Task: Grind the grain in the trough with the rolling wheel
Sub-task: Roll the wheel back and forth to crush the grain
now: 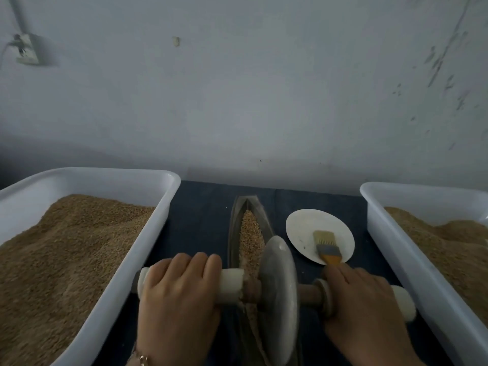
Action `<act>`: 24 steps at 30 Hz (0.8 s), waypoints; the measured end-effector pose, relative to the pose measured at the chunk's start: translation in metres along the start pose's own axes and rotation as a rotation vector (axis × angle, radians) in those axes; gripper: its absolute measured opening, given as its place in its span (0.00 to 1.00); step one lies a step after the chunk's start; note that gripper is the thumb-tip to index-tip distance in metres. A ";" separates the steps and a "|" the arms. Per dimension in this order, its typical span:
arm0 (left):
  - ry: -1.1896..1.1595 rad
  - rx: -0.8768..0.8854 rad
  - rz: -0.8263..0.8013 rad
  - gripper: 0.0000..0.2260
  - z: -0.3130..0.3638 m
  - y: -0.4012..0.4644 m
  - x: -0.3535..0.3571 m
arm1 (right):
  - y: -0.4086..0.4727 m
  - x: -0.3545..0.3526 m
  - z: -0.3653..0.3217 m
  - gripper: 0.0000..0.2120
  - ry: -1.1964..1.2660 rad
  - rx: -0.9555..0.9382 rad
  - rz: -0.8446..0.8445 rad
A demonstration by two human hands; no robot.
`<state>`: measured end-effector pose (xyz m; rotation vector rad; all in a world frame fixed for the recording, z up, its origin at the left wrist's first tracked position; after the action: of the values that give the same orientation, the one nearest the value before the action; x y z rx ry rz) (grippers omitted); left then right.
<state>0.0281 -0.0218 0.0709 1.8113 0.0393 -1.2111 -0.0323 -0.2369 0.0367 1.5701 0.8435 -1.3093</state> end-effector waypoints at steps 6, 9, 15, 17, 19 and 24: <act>0.022 -0.207 -0.255 0.14 -0.043 0.039 0.069 | 0.074 -0.002 -0.021 0.15 0.025 -0.131 0.289; -0.035 -0.356 -0.325 0.07 -0.069 0.053 0.101 | 0.109 -0.009 -0.035 0.10 -0.054 -0.126 0.334; -0.028 -0.314 -0.219 0.09 -0.060 0.042 0.087 | 0.088 -0.007 -0.036 0.06 -0.055 -0.106 0.320; -0.024 -0.232 -0.120 0.15 -0.043 0.027 0.064 | 0.052 -0.007 -0.030 0.13 -0.010 -0.118 0.333; -0.034 -0.175 -0.056 0.16 -0.030 0.008 0.042 | 0.019 -0.012 -0.022 0.21 0.045 -0.148 0.383; -0.020 -0.139 -0.145 0.18 -0.017 -0.021 0.017 | -0.011 -0.029 -0.013 0.25 0.007 -0.227 0.473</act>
<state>0.0393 -0.0052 0.0461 1.6983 0.2409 -1.2952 -0.0433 -0.2200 0.0629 1.4765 0.5545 -0.8383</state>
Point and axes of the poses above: each hand's wrist, its own y-axis towards the middle knuckle, its own x-axis out of the palm, z = x × y, the point moved 5 cm from there along y, towards the middle knuckle, and after that the axes turned 4 degrees about x, right-handed, at the moved point
